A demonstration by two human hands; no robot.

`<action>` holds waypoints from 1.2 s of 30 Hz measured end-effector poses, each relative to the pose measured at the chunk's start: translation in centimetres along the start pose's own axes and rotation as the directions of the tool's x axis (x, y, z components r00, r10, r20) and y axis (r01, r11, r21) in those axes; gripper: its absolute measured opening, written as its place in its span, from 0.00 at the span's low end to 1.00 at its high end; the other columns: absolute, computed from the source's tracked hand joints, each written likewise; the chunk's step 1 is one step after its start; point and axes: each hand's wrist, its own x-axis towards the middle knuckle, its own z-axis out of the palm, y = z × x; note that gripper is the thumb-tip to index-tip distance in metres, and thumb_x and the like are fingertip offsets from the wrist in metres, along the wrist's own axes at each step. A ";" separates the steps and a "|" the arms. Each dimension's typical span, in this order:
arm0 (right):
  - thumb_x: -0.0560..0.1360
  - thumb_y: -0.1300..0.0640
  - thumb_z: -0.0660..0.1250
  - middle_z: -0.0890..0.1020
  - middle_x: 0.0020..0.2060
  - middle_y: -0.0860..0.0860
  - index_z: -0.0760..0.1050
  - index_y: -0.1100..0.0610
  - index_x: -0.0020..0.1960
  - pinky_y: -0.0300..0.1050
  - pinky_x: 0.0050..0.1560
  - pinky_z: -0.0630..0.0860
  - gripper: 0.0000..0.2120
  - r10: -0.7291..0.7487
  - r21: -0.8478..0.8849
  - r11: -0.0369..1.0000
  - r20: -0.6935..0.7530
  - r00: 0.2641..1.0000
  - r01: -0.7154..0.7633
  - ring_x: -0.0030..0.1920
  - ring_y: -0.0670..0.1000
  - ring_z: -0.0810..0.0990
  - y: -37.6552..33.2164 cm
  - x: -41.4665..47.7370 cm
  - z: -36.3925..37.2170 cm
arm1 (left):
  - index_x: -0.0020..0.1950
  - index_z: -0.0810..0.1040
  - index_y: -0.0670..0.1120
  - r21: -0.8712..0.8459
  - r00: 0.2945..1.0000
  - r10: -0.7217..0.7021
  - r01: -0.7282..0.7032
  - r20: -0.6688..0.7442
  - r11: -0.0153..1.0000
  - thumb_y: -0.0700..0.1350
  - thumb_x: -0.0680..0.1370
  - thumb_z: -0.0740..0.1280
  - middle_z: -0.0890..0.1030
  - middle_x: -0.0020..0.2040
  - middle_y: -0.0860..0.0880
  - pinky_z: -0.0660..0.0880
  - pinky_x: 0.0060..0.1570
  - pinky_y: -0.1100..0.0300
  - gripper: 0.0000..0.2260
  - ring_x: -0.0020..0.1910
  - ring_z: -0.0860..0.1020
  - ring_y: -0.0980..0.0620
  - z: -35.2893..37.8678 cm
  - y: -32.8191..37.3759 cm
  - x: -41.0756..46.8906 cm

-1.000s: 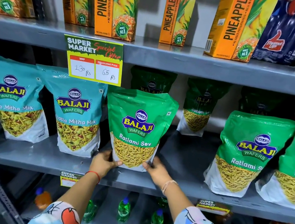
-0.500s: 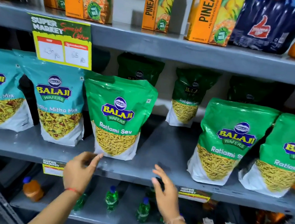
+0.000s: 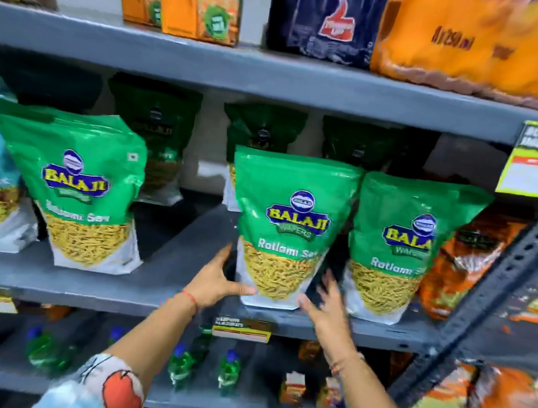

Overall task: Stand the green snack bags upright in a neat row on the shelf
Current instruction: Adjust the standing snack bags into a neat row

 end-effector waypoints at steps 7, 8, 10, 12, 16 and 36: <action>0.71 0.67 0.67 0.66 0.70 0.57 0.58 0.61 0.70 0.57 0.74 0.58 0.31 0.059 -0.014 0.998 0.173 0.983 -0.057 0.71 0.56 0.64 -0.2 3.5 -0.4 | 0.61 0.68 0.46 -0.123 0.996 -0.080 0.075 -0.040 0.990 0.38 0.60 0.78 0.77 0.59 0.46 0.71 0.61 0.54 0.33 0.60 0.75 0.46 1.6 1.3 1.2; 0.71 0.67 0.67 0.68 0.69 0.57 0.59 0.62 0.68 0.55 0.73 0.59 0.29 0.067 -0.010 0.998 0.171 0.983 -0.066 0.70 0.56 0.65 -0.4 3.7 -0.1 | 0.60 0.69 0.46 -0.132 0.995 -0.089 0.082 -0.047 0.988 0.37 0.60 0.77 0.77 0.58 0.46 0.71 0.62 0.52 0.31 0.61 0.75 0.45 1.4 1.2 1.3; 0.72 0.69 0.65 0.71 0.64 0.57 0.62 0.60 0.64 0.50 0.70 0.63 0.23 0.064 0.021 0.997 0.175 0.982 -0.069 0.65 0.54 0.69 -0.6 3.8 0.9 | 0.58 0.70 0.47 -0.136 0.993 -0.106 0.098 -0.052 0.986 0.35 0.62 0.76 0.77 0.57 0.45 0.71 0.63 0.50 0.28 0.61 0.75 0.44 0.3 0.8 1.3; 0.72 0.71 0.64 0.73 0.59 0.56 0.64 0.56 0.61 0.51 0.67 0.65 0.21 0.037 0.046 0.998 0.189 0.981 -0.047 0.61 0.53 0.71 -0.7 3.7 2.6 | 0.58 0.70 0.46 -0.137 0.992 -0.115 0.108 -0.048 0.985 0.39 0.58 0.78 0.77 0.57 0.44 0.71 0.64 0.49 0.31 0.60 0.75 0.44 -1.4 0.3 1.0; 0.72 0.71 0.64 0.74 0.57 0.55 0.64 0.58 0.63 0.51 0.66 0.67 0.22 0.014 0.074 0.997 0.183 0.983 -0.028 0.60 0.53 0.72 -0.3 4.1 6.5 | 0.55 0.71 0.48 -0.153 0.988 -0.136 0.125 -0.067 0.980 0.48 0.49 0.76 0.78 0.55 0.45 0.71 0.60 0.52 0.36 0.57 0.75 0.45 -4.8 -0.5 0.7; 0.74 0.66 0.63 0.85 0.32 0.43 0.77 0.63 0.51 0.35 0.44 0.79 0.08 -0.052 0.528 0.835 -0.201 0.978 0.153 0.35 0.41 0.81 -8.8 7.9 9.4 | 0.46 0.80 0.46 -0.718 0.918 -0.087 -0.241 -0.387 0.653 0.34 0.74 0.62 0.85 0.32 0.58 0.72 0.55 0.62 0.10 0.38 0.81 0.61 -9.1 3.6 2.1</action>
